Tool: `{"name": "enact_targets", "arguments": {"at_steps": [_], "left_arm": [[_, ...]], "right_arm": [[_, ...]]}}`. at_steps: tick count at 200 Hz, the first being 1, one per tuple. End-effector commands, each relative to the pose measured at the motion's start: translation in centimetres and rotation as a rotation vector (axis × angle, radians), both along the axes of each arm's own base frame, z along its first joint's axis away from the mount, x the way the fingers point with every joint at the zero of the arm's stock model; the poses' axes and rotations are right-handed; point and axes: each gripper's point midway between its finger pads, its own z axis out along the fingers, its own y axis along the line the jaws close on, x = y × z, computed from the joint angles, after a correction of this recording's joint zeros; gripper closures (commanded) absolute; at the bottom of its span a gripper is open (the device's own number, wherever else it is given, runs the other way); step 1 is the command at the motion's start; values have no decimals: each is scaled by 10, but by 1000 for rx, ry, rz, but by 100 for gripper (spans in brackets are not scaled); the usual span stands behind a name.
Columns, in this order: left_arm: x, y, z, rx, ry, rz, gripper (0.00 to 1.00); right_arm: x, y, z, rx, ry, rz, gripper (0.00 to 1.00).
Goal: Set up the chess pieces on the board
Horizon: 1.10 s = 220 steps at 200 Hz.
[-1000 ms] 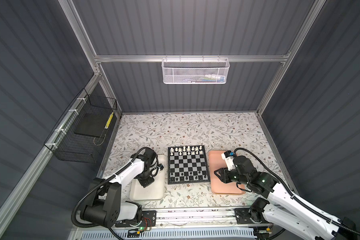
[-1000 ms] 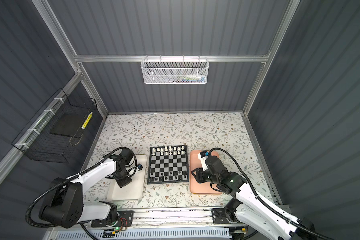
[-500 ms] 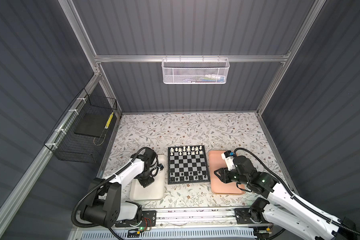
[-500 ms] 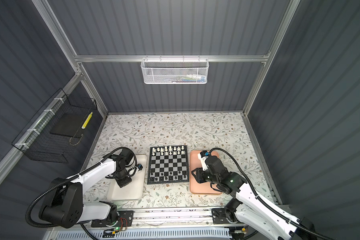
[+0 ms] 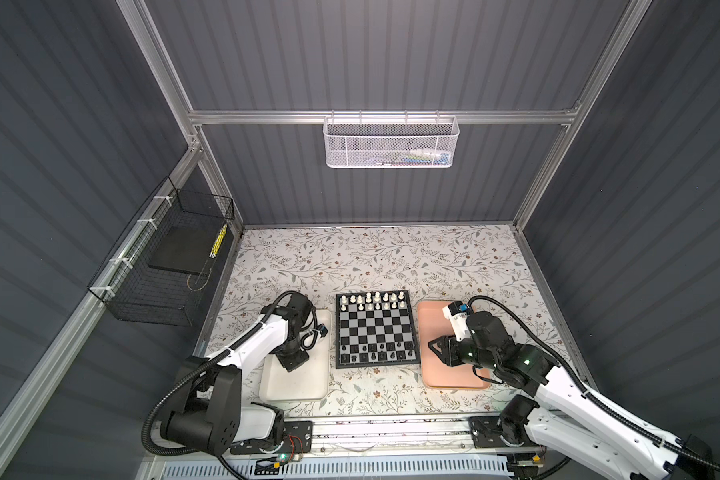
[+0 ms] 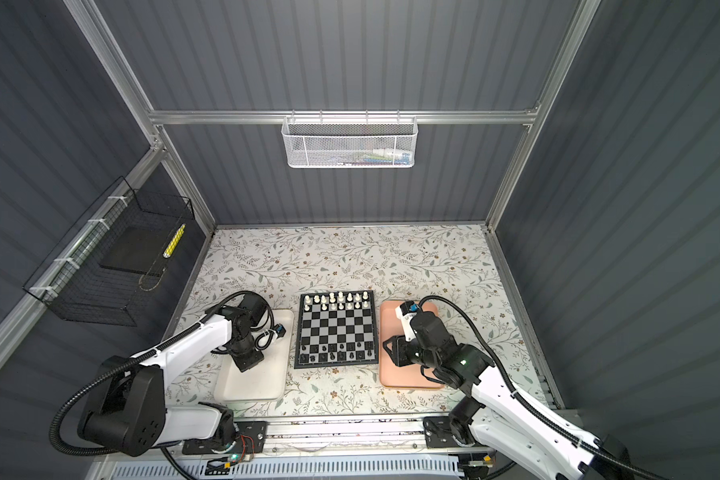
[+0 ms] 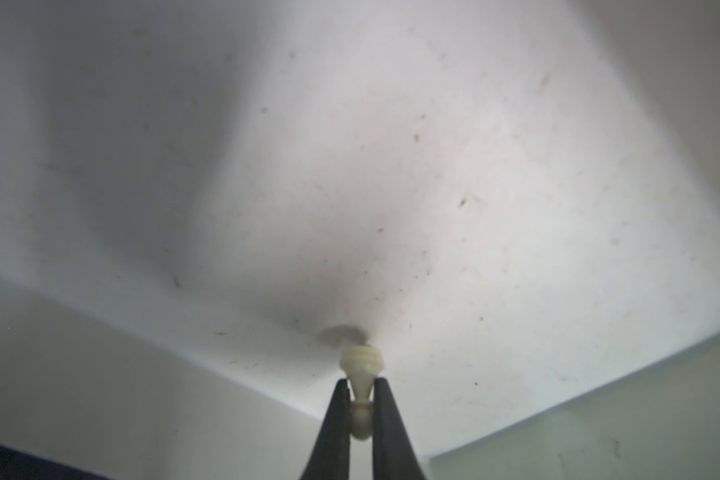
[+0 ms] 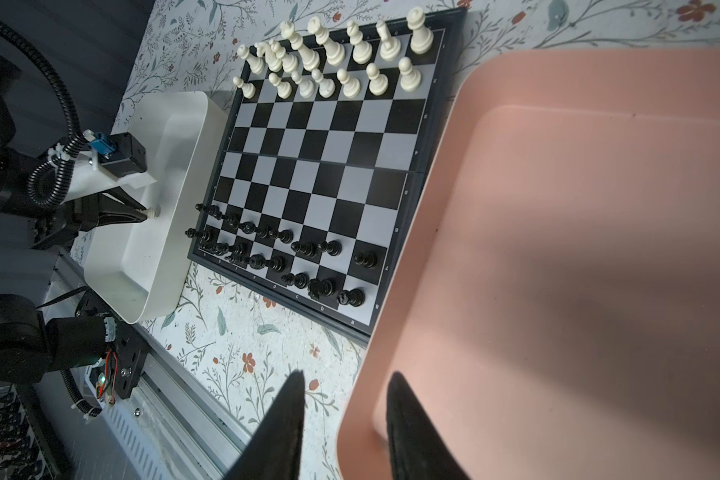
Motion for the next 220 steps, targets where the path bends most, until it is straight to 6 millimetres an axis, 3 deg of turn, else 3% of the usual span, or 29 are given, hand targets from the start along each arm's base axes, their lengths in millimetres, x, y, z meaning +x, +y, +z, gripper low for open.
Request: {"name": "enact_targets", "arguments": {"at_steps": [1,55,154,220], "left_arm": [[0,0,3,-2,17,7,89],[2,-1,-2,-5,27,2,88],[6,-7,-4,-33,15,25,72],[4,-5,-2,-30,-4,36,68]], "right_arm": [[-2,-3,-5,-14,3,0,64],[-2,-2,-6,-9,7,-1,64],[-3,-2,-10,-10,16,-3,64],[-4,-4,-9,-7,11,-7,64]]}}
